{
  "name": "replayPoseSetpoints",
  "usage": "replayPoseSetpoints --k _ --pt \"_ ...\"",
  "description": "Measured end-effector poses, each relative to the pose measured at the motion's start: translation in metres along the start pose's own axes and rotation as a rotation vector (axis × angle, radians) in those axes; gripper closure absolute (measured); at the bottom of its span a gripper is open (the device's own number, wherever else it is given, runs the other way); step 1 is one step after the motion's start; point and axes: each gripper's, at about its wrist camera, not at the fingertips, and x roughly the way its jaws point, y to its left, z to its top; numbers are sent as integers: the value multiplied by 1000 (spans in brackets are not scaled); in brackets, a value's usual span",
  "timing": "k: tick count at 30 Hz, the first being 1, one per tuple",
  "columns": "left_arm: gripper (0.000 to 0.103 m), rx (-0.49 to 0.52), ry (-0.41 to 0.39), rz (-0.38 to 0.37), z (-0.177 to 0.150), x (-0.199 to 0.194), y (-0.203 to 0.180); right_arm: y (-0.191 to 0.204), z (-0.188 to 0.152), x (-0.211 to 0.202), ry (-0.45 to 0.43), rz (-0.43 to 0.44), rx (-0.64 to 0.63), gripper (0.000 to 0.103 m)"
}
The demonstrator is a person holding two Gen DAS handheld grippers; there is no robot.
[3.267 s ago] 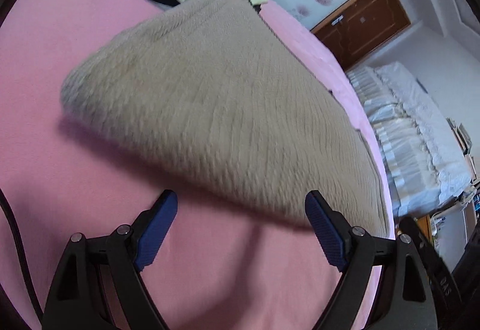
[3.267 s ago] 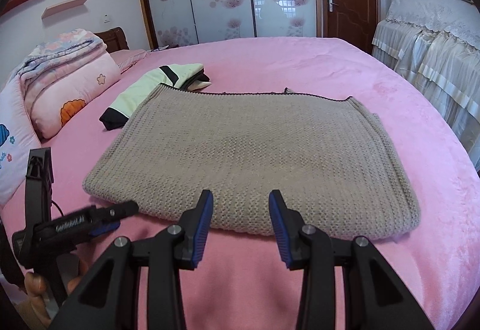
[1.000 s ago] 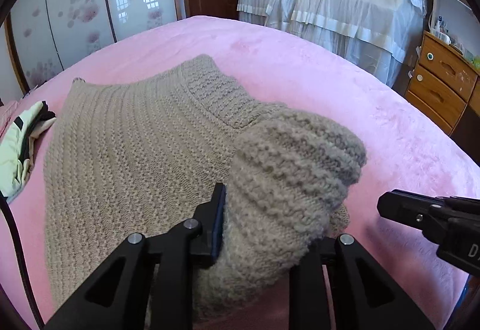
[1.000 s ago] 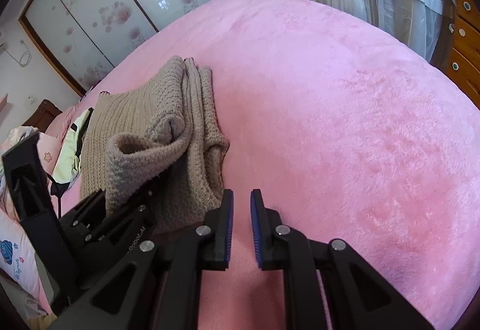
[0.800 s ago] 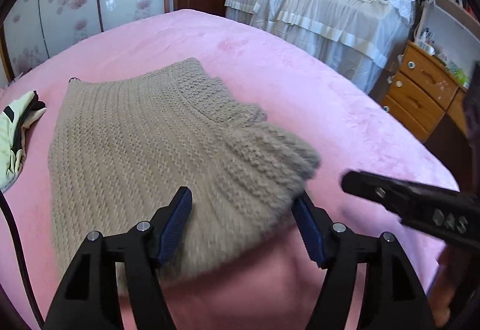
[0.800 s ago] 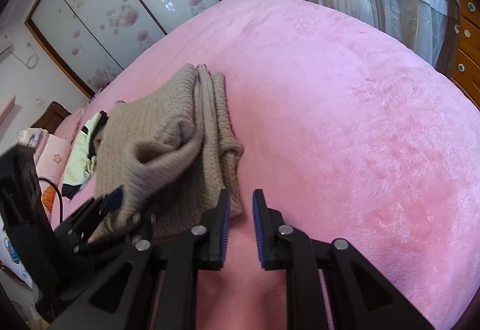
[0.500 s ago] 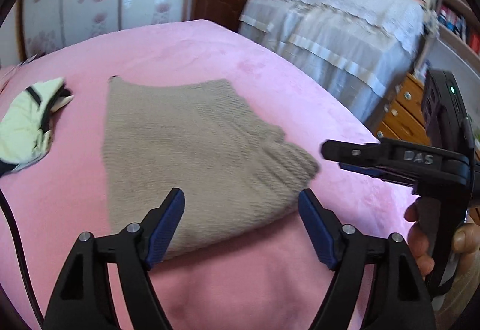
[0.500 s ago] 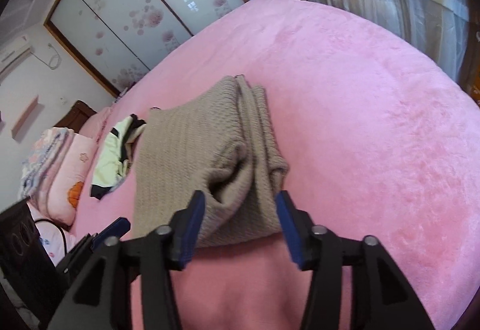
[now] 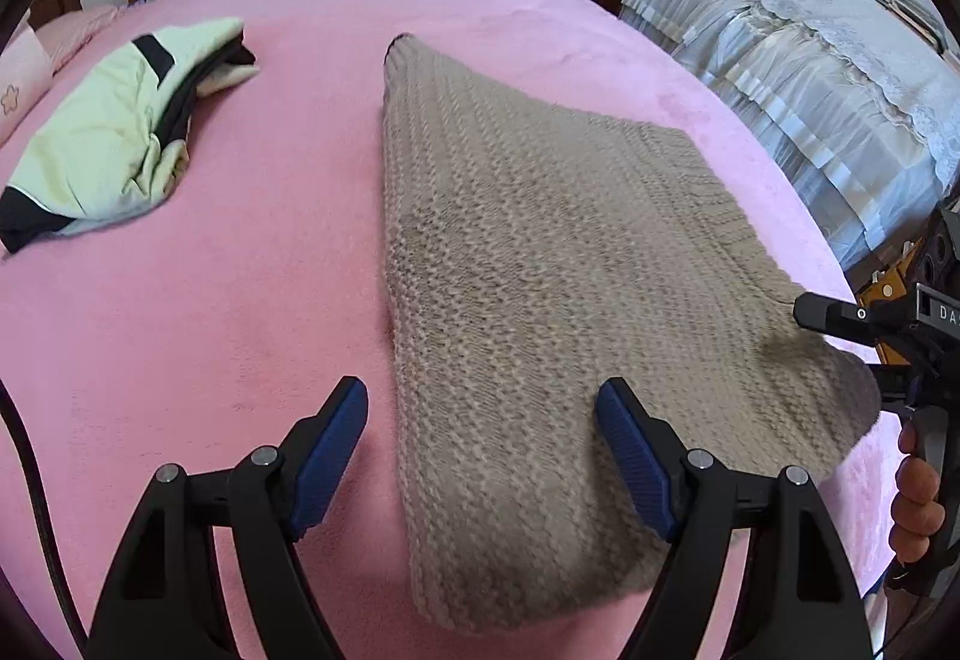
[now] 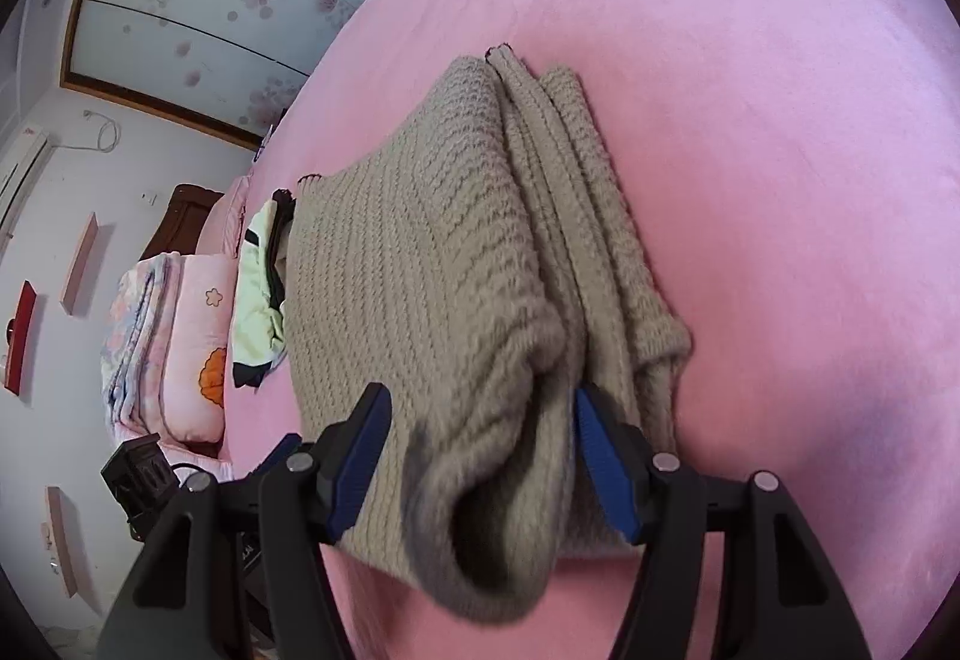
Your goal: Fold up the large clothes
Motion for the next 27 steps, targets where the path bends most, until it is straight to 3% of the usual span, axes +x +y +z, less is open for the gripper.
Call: replayPoseSetpoints --k 1,3,7,11,15,18,22,27 --pt "25 -10 8 -6 2 5 2 2 4 5 -8 -32 -15 46" --pt "25 -22 18 -17 4 11 3 7 7 14 3 -94 -62 72" --pt "28 -28 21 -32 11 14 -1 30 -2 0 -89 -198 -217 81" --pt "28 -11 -4 -53 7 11 -8 42 -22 -31 -232 -233 -287 82" --pt "29 24 28 2 -5 31 -17 19 -27 5 -183 -371 -297 81" --pt "29 32 32 11 -9 36 -16 7 -29 10 -183 -354 -249 77" --pt "29 60 44 -1 -2 18 -16 23 -26 -12 -178 -386 -277 63" --pt "29 104 -35 -13 27 -18 -20 54 -10 -41 -255 -381 -362 63"
